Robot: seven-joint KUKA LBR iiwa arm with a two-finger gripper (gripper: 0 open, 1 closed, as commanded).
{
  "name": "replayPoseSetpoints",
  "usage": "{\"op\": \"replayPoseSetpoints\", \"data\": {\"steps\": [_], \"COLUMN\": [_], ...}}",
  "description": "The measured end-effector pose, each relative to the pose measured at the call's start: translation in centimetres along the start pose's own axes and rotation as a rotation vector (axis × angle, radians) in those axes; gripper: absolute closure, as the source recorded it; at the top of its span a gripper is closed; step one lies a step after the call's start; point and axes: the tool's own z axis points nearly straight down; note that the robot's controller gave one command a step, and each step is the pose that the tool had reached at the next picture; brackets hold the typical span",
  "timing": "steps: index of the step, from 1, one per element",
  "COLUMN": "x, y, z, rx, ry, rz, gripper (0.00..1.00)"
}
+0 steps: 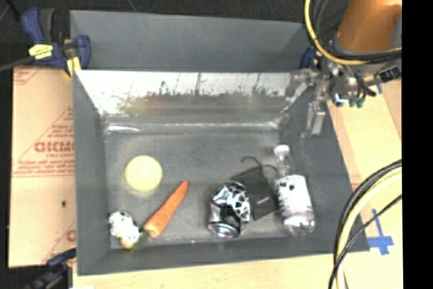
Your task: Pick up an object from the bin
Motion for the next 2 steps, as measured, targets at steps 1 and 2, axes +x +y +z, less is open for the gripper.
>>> {"op": "replayPoseSetpoints", "data": {"steps": [1,2], "x": [-0.1,1.0], "y": [0.0,-0.2], "z": [-0.6,4.8], "rx": [0.002,0.003], "ry": [-0.009,-0.012], "rz": [-0.002,-0.011], "gripper": [0.00,0.00]}}
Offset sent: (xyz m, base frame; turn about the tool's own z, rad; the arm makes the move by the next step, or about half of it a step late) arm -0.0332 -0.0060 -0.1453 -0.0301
